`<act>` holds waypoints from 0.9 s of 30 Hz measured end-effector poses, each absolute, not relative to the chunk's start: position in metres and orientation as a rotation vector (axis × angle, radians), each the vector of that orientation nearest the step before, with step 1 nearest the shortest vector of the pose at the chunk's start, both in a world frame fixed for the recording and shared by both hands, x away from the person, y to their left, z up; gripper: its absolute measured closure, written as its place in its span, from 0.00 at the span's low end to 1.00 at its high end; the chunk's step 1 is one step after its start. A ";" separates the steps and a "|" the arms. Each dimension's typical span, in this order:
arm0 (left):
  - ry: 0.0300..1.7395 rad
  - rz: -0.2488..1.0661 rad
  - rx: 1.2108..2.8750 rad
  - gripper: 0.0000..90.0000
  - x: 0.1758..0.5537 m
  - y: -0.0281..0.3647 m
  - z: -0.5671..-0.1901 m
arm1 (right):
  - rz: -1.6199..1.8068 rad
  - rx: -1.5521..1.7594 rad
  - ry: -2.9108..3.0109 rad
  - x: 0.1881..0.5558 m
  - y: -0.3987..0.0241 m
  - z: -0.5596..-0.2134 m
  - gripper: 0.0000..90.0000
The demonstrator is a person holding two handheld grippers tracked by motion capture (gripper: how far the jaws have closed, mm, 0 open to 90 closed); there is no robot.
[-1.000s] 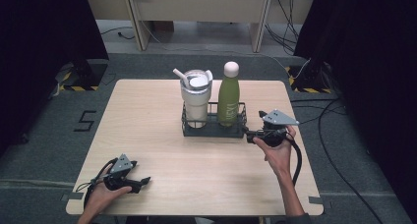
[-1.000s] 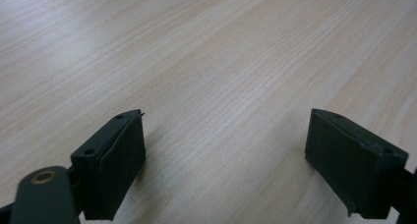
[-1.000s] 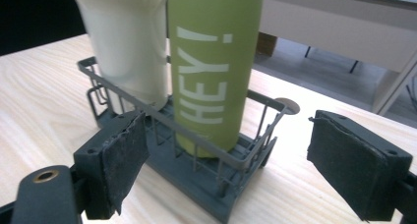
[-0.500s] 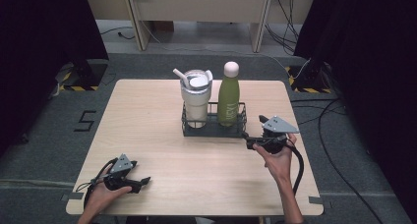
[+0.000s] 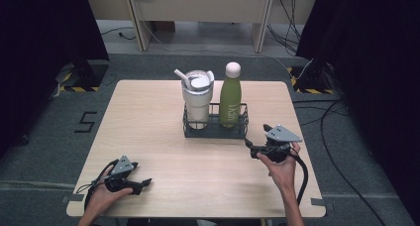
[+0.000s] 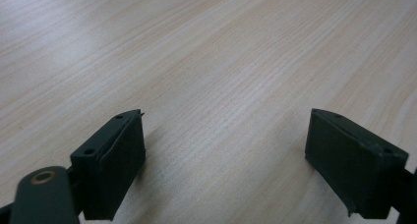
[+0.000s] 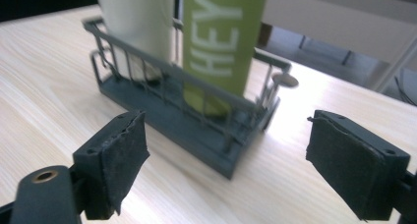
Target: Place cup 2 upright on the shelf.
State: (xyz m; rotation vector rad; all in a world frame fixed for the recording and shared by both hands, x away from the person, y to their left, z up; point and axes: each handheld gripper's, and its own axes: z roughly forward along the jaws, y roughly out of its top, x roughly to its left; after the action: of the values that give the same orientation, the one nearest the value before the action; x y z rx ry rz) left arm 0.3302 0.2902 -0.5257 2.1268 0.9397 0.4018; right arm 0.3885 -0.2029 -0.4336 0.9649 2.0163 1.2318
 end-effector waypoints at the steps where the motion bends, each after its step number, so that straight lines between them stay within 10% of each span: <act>1: 0.938 0.400 2.127 0.16 0.330 0.290 -0.526 | 1.240 0.981 2.008 0.387 -0.206 -0.437 0.17; 27: 0.937 0.401 2.127 0.16 0.330 0.290 -0.526 | 1.281 1.045 2.035 0.366 -0.218 -0.461 0.18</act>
State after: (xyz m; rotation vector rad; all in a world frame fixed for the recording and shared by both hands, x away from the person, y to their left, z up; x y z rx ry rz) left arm 0.3303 0.2901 -0.5257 2.1270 0.9368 0.4007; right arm 0.3663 -0.2184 -0.4607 1.0454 2.0350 1.2808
